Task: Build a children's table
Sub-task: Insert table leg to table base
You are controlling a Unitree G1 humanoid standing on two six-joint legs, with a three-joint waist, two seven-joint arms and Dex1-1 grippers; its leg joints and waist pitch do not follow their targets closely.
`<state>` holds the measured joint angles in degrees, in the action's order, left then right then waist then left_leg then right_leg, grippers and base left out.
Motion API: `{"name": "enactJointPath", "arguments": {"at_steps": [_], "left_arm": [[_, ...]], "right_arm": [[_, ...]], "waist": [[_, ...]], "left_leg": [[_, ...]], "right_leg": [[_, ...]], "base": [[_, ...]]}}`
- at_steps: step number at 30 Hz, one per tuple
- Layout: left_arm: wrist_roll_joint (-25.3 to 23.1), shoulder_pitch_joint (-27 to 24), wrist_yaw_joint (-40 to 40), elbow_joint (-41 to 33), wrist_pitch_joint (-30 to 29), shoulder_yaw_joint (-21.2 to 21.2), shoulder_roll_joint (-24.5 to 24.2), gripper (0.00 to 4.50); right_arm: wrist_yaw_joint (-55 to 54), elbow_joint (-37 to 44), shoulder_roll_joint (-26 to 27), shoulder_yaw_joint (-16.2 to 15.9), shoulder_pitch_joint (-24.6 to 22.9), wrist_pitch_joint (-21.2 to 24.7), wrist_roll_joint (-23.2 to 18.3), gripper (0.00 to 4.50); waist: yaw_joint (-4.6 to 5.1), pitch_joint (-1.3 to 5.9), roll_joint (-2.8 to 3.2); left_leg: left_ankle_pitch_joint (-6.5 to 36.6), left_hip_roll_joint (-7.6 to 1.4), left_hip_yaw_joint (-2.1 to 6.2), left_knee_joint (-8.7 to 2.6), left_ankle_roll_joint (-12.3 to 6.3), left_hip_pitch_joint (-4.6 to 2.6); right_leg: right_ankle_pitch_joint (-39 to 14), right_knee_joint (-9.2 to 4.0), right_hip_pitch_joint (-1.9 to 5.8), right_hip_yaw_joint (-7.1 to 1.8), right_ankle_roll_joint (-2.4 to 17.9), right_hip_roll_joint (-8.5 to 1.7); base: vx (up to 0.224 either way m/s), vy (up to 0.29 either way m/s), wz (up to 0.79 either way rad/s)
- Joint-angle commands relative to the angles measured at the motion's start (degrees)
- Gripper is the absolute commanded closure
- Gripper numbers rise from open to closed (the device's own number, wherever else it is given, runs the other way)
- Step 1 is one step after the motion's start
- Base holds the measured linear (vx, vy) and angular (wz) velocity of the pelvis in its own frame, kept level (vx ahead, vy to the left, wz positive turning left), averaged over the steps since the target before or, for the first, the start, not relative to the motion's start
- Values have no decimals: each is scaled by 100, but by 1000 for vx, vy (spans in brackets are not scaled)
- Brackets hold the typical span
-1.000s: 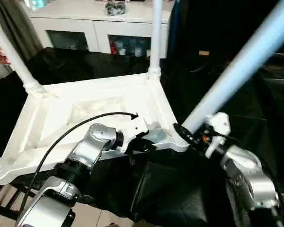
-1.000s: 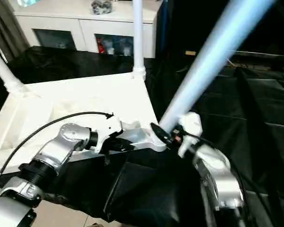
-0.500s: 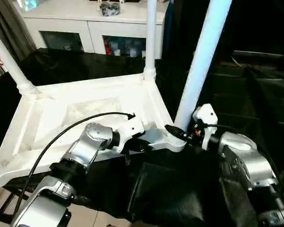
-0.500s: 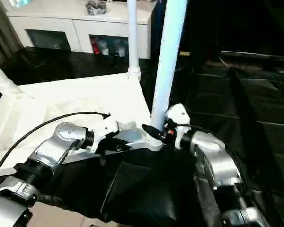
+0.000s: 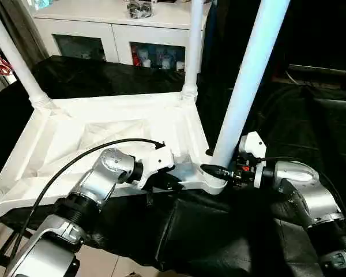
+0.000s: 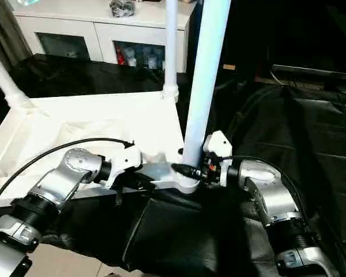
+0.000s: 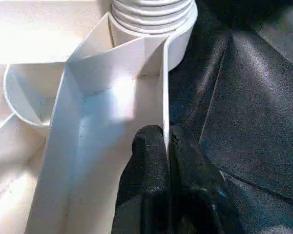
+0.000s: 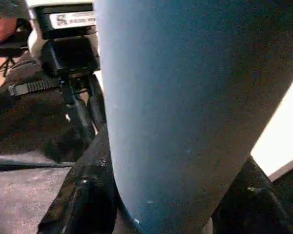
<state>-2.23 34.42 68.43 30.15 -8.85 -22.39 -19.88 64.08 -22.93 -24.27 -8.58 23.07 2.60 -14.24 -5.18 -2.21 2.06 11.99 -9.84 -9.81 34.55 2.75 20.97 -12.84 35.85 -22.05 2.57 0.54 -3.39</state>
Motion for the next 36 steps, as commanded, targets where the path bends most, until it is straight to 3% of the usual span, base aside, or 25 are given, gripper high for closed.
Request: {"name": "enactJointPath", "arguments": {"at_steps": [1, 5, 8, 13, 17, 20, 24, 26, 29, 36], "left_arm": [[44, 137, 94, -271, -20, 44, -26, 450], [60, 211, -94, -261, -164, 126, 41, 450], [66, 293, -341, -297, -413, 213, 129, 450], [-161, 470, -1025, -360, -1037, 284, 342, 450], [-369, 682, -1937, -357, -1829, 416, 726, 450], [-436, 879, -2807, -149, -2303, 608, 1173, 450], [-530, 946, -3072, -28, -2326, 571, 1347, 450], [-534, 936, -3068, -58, -2343, 536, 1353, 450], [-538, 919, -3048, -111, -2397, 515, 1354, 450], [-489, 916, -3085, -163, -2470, 441, 1335, 450]], "right_arm": [[105, -570, -37, -335, -203, 110, 314, 260], [-114, -787, 101, -194, -92, 28, 331, 260], [-701, -1036, 304, 12, 48, 24, 360, 260], [-2147, -1601, 682, 233, 348, -22, 673, 260], [-3241, -1983, 1065, 350, 622, 7, 871, 260], [-4080, -2374, 1467, 479, 860, -9, 889, 260], [-4376, -2512, 1737, 483, 903, 45, 869, 260], [-4384, -2519, 1809, 470, 891, 52, 873, 260], [-4432, -2547, 1877, 458, 891, 48, 884, 260], [-4543, -2662, 2019, 572, 971, 17, 886, 260]], "waist": [[-27, 308, -49], [-25, 293, -49], [0, 269, -50], [60, 244, -55], [97, 275, -19], [88, 298, -21], [62, 327, -21], [62, 317, -4], [78, 289, 4], [121, 268, 22]], "left_leg": [[619, -359, 116, -399, -481, -29], [650, -357, 120, -409, -475, -22], [876, -361, 122, -443, -320, -46], [984, -347, 143, -482, -122, -29], [842, -340, 127, -455, -49, -55], [541, -315, 128, -426, -157, -22], [228, -306, 130, -390, -417, 1], [384, -312, 127, -400, -459, -12], [694, -328, 130, -436, -351, -24], [914, -334, 138, -474, -220, -30]], "right_leg": [[81, -384, 290, -253, 1698, -534], [-62, -399, 283, -251, 1699, -541], [-619, -459, 264, -261, 1630, -556], [-1045, -503, 261, -263, 1448, -553], [-696, -468, 245, -272, 1536, -535], [-105, -422, 279, -258, 1640, -532], [714, -362, 307, -243, 1733, -522], [581, -391, 303, -237, 1715, -531], [112, -439, 296, -241, 1677, -533], [-205, -472, 289, -252, 1638, -540]], "base": [[0, 0, 0], [0, 0, 0], [0, 0, 0], [0, 0, 0], [0, 0, 0], [0, 0, 0], [0, 0, 0], [0, 0, 0], [0, 0, 0], [0, 0, 0]]}}
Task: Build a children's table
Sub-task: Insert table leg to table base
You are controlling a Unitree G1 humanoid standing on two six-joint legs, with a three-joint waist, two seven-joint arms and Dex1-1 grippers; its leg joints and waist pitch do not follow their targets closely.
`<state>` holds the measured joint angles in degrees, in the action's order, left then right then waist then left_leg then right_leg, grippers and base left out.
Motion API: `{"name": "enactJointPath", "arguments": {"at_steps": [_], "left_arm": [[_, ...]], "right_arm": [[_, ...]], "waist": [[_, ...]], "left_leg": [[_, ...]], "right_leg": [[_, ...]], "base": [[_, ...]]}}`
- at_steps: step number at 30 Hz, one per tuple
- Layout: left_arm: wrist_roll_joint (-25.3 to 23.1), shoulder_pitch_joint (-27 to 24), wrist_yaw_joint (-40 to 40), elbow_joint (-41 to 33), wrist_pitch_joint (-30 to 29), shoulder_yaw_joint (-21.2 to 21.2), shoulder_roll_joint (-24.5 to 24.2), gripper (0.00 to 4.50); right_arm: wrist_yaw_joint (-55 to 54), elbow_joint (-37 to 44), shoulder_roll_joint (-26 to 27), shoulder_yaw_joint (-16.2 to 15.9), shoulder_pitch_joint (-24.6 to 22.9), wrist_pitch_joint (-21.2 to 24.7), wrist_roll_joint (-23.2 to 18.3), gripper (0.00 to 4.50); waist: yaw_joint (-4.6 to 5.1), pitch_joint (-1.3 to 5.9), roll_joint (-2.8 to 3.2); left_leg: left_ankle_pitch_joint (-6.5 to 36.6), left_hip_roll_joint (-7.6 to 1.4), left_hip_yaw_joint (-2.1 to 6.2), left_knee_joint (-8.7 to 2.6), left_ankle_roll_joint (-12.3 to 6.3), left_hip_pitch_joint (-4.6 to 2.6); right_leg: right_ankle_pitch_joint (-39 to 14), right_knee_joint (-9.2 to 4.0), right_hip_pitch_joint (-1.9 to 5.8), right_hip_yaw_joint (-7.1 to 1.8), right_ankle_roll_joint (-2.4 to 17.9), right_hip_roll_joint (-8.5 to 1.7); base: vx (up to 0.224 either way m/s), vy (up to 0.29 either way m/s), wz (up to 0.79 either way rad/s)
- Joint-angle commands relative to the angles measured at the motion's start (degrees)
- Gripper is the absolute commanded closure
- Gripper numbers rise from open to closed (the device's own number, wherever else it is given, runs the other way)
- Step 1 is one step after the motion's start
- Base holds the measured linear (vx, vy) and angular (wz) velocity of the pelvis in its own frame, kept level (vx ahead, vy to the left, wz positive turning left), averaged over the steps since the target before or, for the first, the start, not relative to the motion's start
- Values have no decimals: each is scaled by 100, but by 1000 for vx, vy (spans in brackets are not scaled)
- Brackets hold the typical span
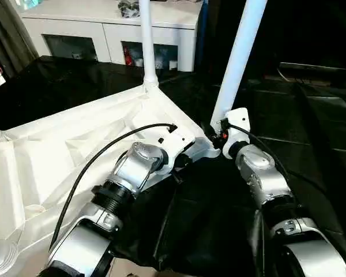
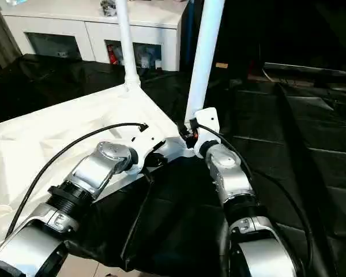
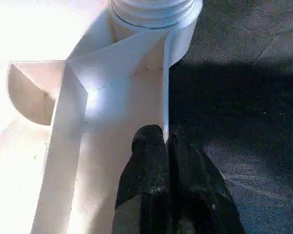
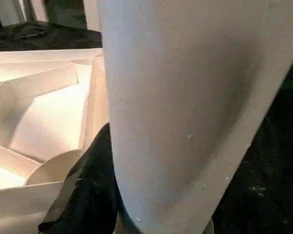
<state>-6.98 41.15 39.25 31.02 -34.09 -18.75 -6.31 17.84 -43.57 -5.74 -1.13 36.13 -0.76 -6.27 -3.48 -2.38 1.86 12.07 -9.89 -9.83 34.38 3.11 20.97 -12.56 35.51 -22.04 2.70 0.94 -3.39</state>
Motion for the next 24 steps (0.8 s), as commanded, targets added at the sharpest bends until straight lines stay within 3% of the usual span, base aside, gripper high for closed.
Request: {"name": "enactJointPath", "arguments": {"at_steps": [1, 4, 7, 9, 14, 17, 19, 21, 24], "left_arm": [[-4, 240, -141, -253, 68, 72, -24, 450], [17, 229, -21, -279, 122, 44, -41, 450], [46, 188, 102, -385, 148, 17, -83, 450], [68, 169, 151, -429, 163, 6, -103, 450], [138, 81, 508, -583, 403, -108, -248, 450], [182, 44, 681, -652, 495, -137, -328, 450], [224, -4, 902, -696, 662, -182, -448, 450], [291, -54, 1129, -710, 809, -187, -561, 450], [414, -112, 1435, -710, 984, -171, -668, 450]], "right_arm": [[127, -592, 161, -144, -325, 338, 49, 260], [214, -565, 137, -73, -283, 322, -31, 190], [306, -508, 102, -17, -235, 275, -73, 171], [388, -492, 92, 6, -214, 226, -95, 142], [906, -221, -29, 50, -172, 51, -223, 110], [1120, 0, -168, -21, -185, 32, -201, 97], [1444, 303, -371, -145, -255, 52, -142, 77], [1897, 644, -642, -286, -382, 107, -114, 77], [2510, 1053, -983, -436, -580, 190, -116, 77]], "waist": [[-48, 286, 38], [-47, 290, 45], [-52, 314, 44], [-50, 318, 62], [-64, 337, 35], [-101, 369, 66], [-153, 416, 60], [-181, 397, 66], [-225, 374, 56]], "left_leg": [[929, -327, 138, -455, -246, -30], [888, -334, 140, -458, -246, -33], [603, -328, 135, -432, -349, -14], [521, -333, 137, -423, -417, -17], [342, -323, 123, -384, -590, 9], [-92, -311, 121, -321, -806, 29], [-574, -297, 116, -243, -1026, 53], [-541, -308, 111, -234, -1141, 58], [-280, -321, 107, -247, -1125, 55]], "right_leg": [[-293, -445, 287, -268, 1580, -540], [-209, -438, 282, -268, 1578, -536], [331, -381, 302, -258, 1679, -530], [465, -369, 301, -252, 1708, -538], [721, -336, 327, -254, 1784, -548], [1158, -275, 315, -245, 1816, -542], [1827, -179, 298, -233, 1810, -499], [1835, -189, 270, -221, 1808, -505], [1446, -227, 276, -218, 1774, -508]], "base": [[0, 0, 0], [0, 0, 0], [0, 0, 0], [0, 0, 0], [0, 0, 0], [0, 0, 0], [0, 0, 0], [0, 0, 0], [0, 0, 0]]}}
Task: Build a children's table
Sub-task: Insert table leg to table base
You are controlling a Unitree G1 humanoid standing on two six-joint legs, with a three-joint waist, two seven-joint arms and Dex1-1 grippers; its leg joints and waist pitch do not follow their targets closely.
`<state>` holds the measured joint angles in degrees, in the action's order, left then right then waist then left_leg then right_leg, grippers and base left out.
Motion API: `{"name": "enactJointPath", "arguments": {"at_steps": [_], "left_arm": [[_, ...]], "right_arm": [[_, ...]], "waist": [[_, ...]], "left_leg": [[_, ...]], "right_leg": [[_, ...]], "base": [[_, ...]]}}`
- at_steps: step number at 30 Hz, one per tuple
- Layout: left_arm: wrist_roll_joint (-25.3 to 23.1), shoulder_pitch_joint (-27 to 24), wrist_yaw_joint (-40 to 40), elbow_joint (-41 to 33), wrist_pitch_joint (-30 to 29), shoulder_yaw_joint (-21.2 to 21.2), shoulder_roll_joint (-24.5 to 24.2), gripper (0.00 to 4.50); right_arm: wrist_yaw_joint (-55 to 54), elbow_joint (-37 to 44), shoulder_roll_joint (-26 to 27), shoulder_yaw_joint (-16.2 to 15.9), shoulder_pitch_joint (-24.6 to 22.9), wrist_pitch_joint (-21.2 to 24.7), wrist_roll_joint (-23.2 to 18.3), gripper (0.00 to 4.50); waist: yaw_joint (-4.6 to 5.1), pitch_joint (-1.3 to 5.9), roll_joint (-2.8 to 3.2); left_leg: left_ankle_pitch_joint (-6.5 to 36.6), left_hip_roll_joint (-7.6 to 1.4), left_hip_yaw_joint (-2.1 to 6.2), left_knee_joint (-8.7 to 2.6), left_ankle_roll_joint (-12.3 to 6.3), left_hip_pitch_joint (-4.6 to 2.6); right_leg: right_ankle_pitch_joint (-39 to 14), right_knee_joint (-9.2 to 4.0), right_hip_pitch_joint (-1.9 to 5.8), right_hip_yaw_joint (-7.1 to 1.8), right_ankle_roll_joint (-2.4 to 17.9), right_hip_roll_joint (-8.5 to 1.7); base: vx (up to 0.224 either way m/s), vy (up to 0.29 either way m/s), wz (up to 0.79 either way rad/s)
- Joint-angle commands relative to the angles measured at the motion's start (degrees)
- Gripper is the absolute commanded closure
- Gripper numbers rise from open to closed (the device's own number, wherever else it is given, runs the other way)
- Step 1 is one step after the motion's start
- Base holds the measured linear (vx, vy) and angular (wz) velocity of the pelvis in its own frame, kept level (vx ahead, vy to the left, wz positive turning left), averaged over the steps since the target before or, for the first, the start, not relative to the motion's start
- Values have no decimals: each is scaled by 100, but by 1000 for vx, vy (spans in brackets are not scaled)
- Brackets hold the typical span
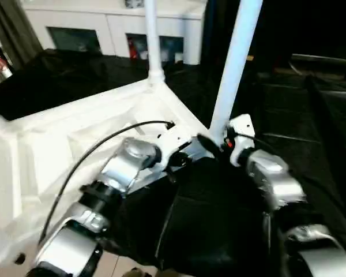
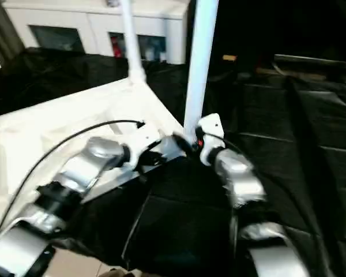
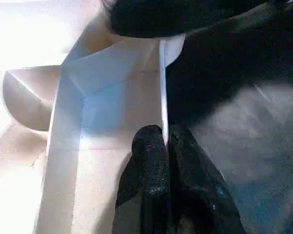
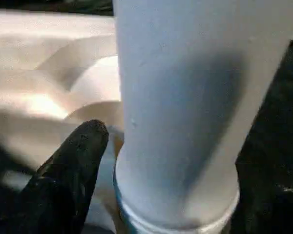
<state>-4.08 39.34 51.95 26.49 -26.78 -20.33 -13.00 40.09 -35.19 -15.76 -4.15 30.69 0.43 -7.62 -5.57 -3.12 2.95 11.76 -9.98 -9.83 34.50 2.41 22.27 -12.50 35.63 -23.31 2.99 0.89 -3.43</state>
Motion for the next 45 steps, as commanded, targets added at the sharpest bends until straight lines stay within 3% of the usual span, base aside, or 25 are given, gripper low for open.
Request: {"name": "enactJointPath", "arguments": {"at_steps": [1, 6, 11, 15, 21, 23, 26, 27, 33, 44, 45], "left_arm": [[149, 46, 357, -237, 440, -31, -94, 450], [269, -28, 859, -254, 747, -92, -299, 450], [399, -158, 1504, -417, 1159, -207, -523, 450], [415, -192, 1713, -465, 1089, -258, -604, 450], [456, -239, 1841, -513, 1125, -257, -659, 450], [462, -248, 1847, -525, 1119, -261, -658, 450], [467, -265, 1890, -557, 1098, -277, -662, 450], [469, -269, 1902, -564, 1092, -276, -664, 450], [463, -284, 1973, -583, 1050, -283, -703, 450], [396, -324, 1772, -548, 1222, -189, -689, 450], [364, -332, 1718, -549, 1269, -184, -703, 450]], "right_arm": [[712, 520, -236, -228, -189, 163, -45, 77], [1385, 1133, -720, -332, -469, 356, -231, 77], [1991, 1713, -1160, -453, -760, 586, -306, 77], [2189, 1863, -1307, -520, -866, 711, -314, 77], [2090, 1939, -1196, -528, -924, 839, -350, 77], [2059, 1935, -1155, -538, -926, 835, -345, 110], [2050, 1996, -1034, -572, -960, 933, -405, 114], [2065, 2002, -1002, -563, -969, 981, -449, 138], [1991, 1765, -815, -287, -977, 1218, -765, 163], [1759, 1309, -609, -65, -1179, 983, -829, 172], [1734, 1325, -577, -13, -1236, 977, -852, 172]], "waist": [[-36, 447, -37], [-111, 426, -34], [-132, 422, -54], [-148, 419, -45], [-158, 428, -49], [-160, 437, -47], [-166, 445, -49], [-169, 446, -43], [-224, 444, -36], [-239, 456, -46], [-246, 460, -25]], "left_leg": [[-180, -330, 108, -259, -1027, -76], [85, -356, 106, -272, -877, -101], [142, -351, 107, -280, -775, -85], [202, -353, 106, -279, -730, -89], [144, -345, 110, -274, -676, -87], [81, -342, 112, -267, -682, -84], [-12, -337, 113, -257, -713, -79], [-4, -339, 112, -255, -729, -80], [124, -353, 111, -258, -661, -89], [64, -333, 109, -246, -607, -79], [62, -337, 112, -242, -609, -82]], "right_leg": [[1273, -237, 397, -245, 1768, -497], [738, -274, 369, -261, 1702, -507], [610, -273, 369, -267, 1665, -511], [417, -286, 350, -267, 1642, -514], [455, -270, 353, -265, 1638, -513], [539, -256, 354, -263, 1645, -512], [664, -241, 357, -260, 1650, -508], [665, -239, 354, -258, 1658, -509], [481, -248, 344, -259, 1647, -514], [543, -233, 353, -256, 1605, -515], [552, -234, 344, -256, 1599, -516]], "base": [[0, 0, 0], [0, 0, 0], [0, 0, 0], [0, 0, 0], [0, 0, 0], [0, 0, 0], [0, 0, 0], [0, 0, 0], [0, 0, 0], [0, 0, 0], [0, 0, 0]]}}
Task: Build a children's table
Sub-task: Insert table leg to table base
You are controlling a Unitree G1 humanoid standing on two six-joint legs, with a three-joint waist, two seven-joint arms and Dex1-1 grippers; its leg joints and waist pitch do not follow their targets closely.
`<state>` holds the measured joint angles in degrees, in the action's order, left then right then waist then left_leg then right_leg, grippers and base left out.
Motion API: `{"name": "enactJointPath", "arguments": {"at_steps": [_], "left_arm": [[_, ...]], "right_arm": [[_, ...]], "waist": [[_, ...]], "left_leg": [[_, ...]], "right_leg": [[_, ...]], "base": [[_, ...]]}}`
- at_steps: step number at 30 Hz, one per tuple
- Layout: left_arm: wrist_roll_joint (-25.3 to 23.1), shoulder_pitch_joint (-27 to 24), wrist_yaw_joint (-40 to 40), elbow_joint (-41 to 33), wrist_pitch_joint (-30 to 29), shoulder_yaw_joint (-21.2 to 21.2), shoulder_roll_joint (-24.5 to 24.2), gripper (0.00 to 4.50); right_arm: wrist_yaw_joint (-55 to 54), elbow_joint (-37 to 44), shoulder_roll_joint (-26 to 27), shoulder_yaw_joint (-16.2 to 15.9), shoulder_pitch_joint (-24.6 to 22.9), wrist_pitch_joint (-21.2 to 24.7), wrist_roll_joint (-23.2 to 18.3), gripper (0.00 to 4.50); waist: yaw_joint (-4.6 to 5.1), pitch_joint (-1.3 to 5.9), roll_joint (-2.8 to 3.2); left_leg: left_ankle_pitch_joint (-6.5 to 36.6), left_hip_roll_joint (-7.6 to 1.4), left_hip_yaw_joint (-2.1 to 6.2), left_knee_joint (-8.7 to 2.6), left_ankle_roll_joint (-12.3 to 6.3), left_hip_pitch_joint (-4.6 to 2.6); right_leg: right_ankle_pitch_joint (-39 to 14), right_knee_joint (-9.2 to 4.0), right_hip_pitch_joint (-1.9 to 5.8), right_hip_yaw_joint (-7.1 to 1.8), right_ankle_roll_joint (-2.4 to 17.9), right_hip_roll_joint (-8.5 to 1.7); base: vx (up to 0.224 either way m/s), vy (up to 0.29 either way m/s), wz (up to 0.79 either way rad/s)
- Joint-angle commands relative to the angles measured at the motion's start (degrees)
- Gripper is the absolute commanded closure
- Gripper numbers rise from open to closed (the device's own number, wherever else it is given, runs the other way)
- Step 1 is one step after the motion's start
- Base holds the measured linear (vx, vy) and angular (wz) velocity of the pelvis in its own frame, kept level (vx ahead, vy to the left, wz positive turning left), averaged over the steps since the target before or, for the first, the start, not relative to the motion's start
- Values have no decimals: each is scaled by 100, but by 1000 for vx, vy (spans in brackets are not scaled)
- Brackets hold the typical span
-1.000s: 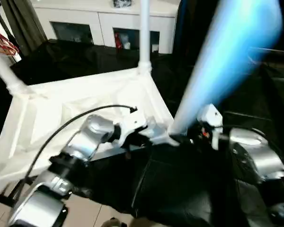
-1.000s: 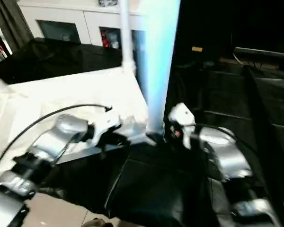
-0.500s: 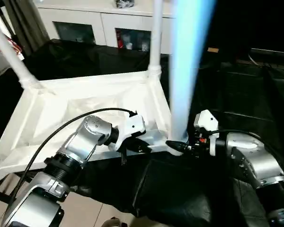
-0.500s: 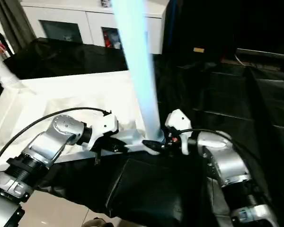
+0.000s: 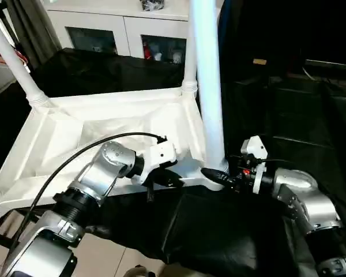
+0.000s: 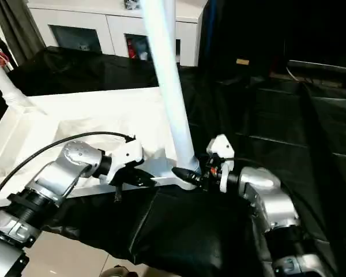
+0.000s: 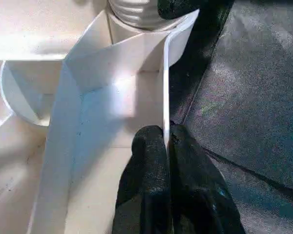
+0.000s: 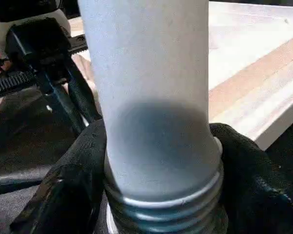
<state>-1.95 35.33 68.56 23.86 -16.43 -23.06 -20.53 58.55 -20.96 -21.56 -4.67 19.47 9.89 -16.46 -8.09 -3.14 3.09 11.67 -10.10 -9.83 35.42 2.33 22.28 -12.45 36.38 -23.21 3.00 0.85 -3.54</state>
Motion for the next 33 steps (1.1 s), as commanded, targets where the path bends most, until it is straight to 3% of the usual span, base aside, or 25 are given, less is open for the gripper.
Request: {"name": "enactJointPath", "arguments": {"at_steps": [1, 4, 5, 6, 9, 11, 12, 14, 15, 16, 19, 22, 28, 33], "left_arm": [[115, 61, -7, -278, 303, 93, 45, 450], [0, 57, -394, -171, 563, 183, 98, 450], [16, 62, -450, -149, 591, 224, 125, 422], [171, 44, -412, -225, 507, 338, 172, 394], [723, -10, -478, -551, 369, 827, 358, 391], [923, -5, -496, -624, 242, 987, 427, 364], [1282, 19, -531, -713, -43, 1254, 542, 352], [1392, 27, -540, -730, -108, 1326, 574, 351], [1602, 36, -593, -721, -230, 1462, 672, 351], [1644, 38, -598, -715, -248, 1486, 701, 320], [1852, 54, -656, -664, -345, 1621, 894, 307], [2101, 153, -728, -535, -506, 1758, 1164, 265], [2073, 442, -967, -34, -389, 1796, 1402, 222], [2228, 673, -1174, 291, -412, 2027, 1626, 176]], "right_arm": [[-142, -102, 27, 73, -132, 8, 12, 173], [-220, -157, 104, 158, -170, -79, -33, 173], [-239, -176, 120, 170, -176, -104, -31, 173], [-259, -200, 157, 196, -188, -124, -57, 173], [-363, -293, 262, 220, -212, -215, -56, 173], [-385, -312, 288, 223, -215, -239, -52, 173], [-409, -329, 338, 235, -218, -271, -55, 173], [-412, -333, 355, 240, -219, -278, -59, 173], [-429, -337, 387, 239, -218, -296, -51, 173], [-433, -334, 391, 238, -218, -300, -49, 173], [-445, -322, 407, 229, -220, -319, -50, 173], [-442, -306, 420, 232, -212, -343, -58, 173], [-428, -252, 432, 213, -249, -381, -65, 173], [-419, -225, 446, 189, -256, -385, -53, 173]], "waist": [[10, 460, -38], [15, 460, -13], [12, 462, -23], [9, 454, -24], [-1, 441, -17], [11, 413, -17], [16, 411, -6], [27, 412, -22], [30, 414, 0], [40, 410, -9], [25, 422, -2], [50, 422, 16], [42, 426, 21], [42, 439, 21]], "left_leg": [[77, -327, 114, -336, -596, -81], [153, -330, 120, -340, -573, -80], [206, -332, 118, -342, -551, -90], [250, -330, 113, -348, -521, -88], [429, -340, 113, -363, -406, -82], [600, -331, 110, -380, -359, -89], [638, -324, 113, -387, -338, -91], [597, -305, 104, -377, -357, -81], [566, -298, 104, -368, -366, -80], [568, -295, 101, -372, -371, -77], [525, -303, 108, -368, -385, -85], [562, -298, 106, -365, -402, -82], [570, -293, 115, -362, -437, -88], [434, -290, 122, -345, -519, -67]], "right_leg": [[555, -307, 335, -258, 1605, -505], [545, -315, 334, -251, 1595, -498], [515, -322, 336, -254, 1597, -503], [449, -329, 335, -257, 1606, -508], [299, -345, 340, -254, 1698, -531], [56, -368, 343, -249, 1691, -524], [-73, -370, 350, -251, 1649, -513], [-135, -384, 352, -259, 1603, -509], [-174, -387, 344, -261, 1568, -502], [-202, -399, 344, -260, 1548, -492], [-175, -397, 340, -259, 1519, -488], [-79, -397, 341, -253, 1523, -471], [-109, -420, 348, -253, 1489, -476], [163, -392, 368, -247, 1538, -481]], "base": [[0, 0, 0], [0, 0, 0], [0, 0, 0], [0, 0, 0], [0, 0, 0], [0, 0, 0], [0, 0, 0], [0, 0, 0], [0, 0, 0], [0, 0, 0], [0, 0, 0], [0, 0, 0], [0, 0, 0], [0, 0, 0]]}}
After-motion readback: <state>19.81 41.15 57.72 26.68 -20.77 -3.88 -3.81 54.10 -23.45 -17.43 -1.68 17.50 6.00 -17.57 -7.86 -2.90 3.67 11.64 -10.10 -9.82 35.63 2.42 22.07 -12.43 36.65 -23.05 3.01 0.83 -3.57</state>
